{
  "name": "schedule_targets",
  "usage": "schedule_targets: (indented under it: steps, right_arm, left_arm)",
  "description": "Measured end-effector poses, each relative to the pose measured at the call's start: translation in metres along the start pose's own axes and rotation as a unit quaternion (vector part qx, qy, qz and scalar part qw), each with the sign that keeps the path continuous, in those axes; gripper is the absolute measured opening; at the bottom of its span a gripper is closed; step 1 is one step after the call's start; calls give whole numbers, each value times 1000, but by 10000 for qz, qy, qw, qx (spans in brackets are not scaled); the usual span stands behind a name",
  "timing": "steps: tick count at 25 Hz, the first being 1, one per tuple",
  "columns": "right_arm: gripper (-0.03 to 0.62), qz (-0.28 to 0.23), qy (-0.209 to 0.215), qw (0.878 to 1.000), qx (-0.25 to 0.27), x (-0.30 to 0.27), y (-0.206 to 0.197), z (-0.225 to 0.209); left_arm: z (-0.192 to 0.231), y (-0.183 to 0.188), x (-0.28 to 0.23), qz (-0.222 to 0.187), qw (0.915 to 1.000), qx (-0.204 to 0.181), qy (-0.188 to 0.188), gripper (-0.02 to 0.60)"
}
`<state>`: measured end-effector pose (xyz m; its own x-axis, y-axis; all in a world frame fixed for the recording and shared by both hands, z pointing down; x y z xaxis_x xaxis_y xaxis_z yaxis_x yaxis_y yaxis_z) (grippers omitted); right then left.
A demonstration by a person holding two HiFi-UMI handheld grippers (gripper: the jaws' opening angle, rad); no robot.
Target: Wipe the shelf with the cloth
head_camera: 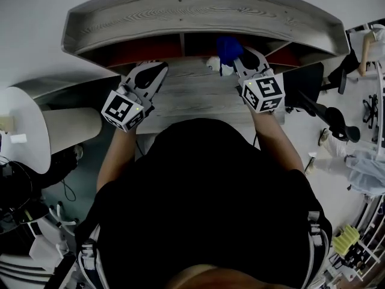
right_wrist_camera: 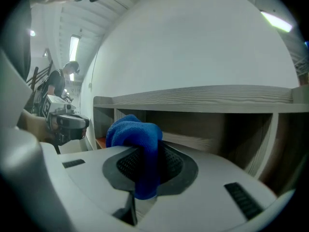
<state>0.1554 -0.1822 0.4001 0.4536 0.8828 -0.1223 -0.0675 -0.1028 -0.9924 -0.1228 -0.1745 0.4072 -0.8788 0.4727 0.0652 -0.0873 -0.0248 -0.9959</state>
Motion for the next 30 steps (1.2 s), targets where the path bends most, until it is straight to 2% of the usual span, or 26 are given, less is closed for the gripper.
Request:
schedule_targets:
  steps: [13, 17, 26, 30]
  right_arm:
    - [49, 431, 782, 9918, 911, -59, -19, 15]
    - [49, 633, 1006, 9812, 1520, -80, -30, 26]
    - [49, 913, 1457, 9593, 2240, -119, -46, 45]
    - [50, 1246, 1527, 9435, 2664, -136, -61, 46]
  left_arm:
    - [-9, 2, 33, 75, 9975, -74, 694, 15]
    - [-12, 1, 47, 63, 9954, -94, 955, 17]
    - [-18, -4, 73, 101, 9897, -36, 1426, 16]
    - [-22, -7, 82, 109, 9874, -3, 1581, 17]
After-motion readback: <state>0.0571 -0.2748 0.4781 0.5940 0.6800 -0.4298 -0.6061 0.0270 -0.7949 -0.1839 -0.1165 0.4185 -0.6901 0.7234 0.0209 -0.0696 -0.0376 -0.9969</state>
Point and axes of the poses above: the fingertips, and each gripper's own axes: x backward along the fingers, z to its left, y out of its top, the point moved 7 cm from there along x, backward along the fingers, and after that the axes turned 7 degrees about -z, right-handed, at the moved point
